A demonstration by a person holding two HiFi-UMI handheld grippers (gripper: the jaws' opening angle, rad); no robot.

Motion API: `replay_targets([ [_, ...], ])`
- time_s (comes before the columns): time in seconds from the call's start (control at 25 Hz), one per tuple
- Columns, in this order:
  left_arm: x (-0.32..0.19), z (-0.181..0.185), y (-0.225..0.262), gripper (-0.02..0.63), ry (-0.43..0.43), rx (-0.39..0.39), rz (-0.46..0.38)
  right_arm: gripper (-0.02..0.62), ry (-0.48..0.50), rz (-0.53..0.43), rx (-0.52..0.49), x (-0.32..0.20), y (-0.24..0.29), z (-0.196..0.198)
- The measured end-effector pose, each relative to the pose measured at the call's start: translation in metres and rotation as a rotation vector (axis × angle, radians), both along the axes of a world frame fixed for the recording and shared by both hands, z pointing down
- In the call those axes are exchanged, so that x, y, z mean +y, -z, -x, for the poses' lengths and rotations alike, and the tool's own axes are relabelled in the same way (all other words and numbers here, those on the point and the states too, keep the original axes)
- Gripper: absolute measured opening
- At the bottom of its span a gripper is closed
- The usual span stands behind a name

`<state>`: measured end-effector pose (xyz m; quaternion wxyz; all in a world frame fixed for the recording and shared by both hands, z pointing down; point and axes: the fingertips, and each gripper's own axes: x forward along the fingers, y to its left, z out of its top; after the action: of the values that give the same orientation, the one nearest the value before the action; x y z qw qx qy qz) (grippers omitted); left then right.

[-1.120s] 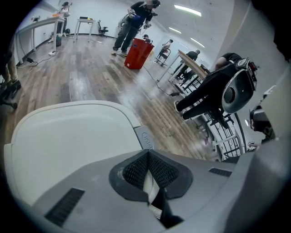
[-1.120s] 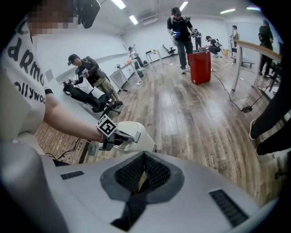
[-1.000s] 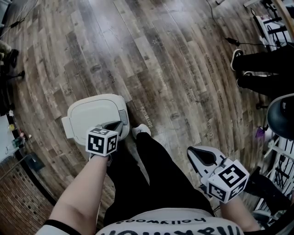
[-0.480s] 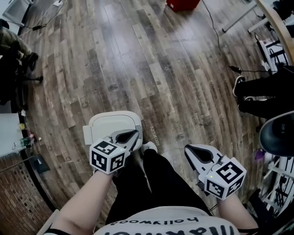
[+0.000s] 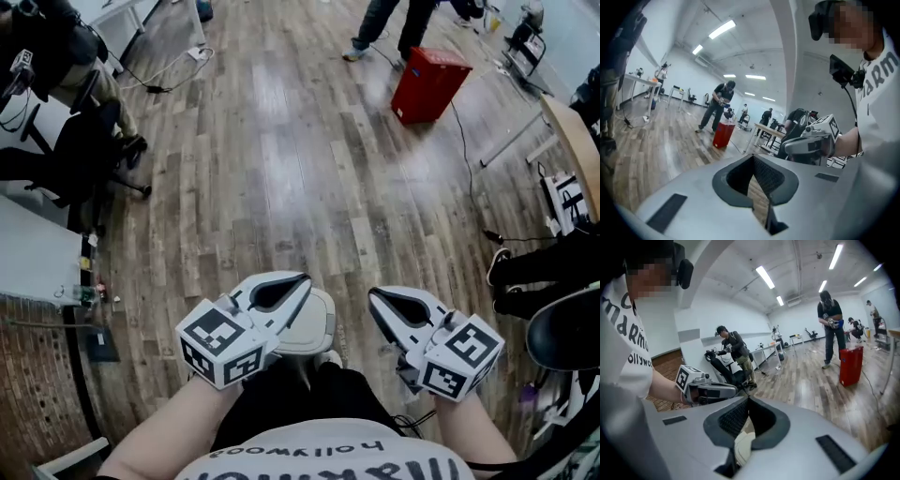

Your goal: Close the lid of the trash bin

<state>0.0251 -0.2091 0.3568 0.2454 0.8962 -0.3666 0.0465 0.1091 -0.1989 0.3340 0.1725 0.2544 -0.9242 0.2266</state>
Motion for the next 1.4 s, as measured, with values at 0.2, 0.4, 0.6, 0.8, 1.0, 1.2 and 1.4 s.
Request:
replay_targets([
  [0.2,-0.003,0.081,0.067,0.006,0.068,0.001,-0.116,0.008,-0.048,-0.14,-0.054,-0.021,0.049,0.058],
  [0.4,0.012,0.135,0.105,0.008,0.026,-0.002,-0.184,0.008,-0.141,-0.182,-0.15,-0.014,0.075,0.1],
  [0.6,0.03,0.167,0.115,0.008,0.042,0.024,-0.19,0.008,-0.174,-0.201,-0.141,0.01,0.084,0.117],
  [0.8,0.054,0.176,0.115,0.006,0.101,0.057,-0.193,0.008,-0.138,-0.209,-0.125,0.037,0.09,0.12],
  [1.0,0.076,0.178,0.113,0.008,0.184,0.095,-0.183,0.008,-0.086,-0.221,-0.056,0.06,0.081,0.107],
  [1.2,0.098,0.175,0.11,0.008,0.2,0.068,-0.176,0.008,-0.106,-0.208,-0.038,0.078,0.073,0.093],
  [1.4,0.117,0.175,0.115,0.008,0.214,0.073,-0.184,0.008,-0.094,-0.251,-0.005,0.094,0.079,0.088],
])
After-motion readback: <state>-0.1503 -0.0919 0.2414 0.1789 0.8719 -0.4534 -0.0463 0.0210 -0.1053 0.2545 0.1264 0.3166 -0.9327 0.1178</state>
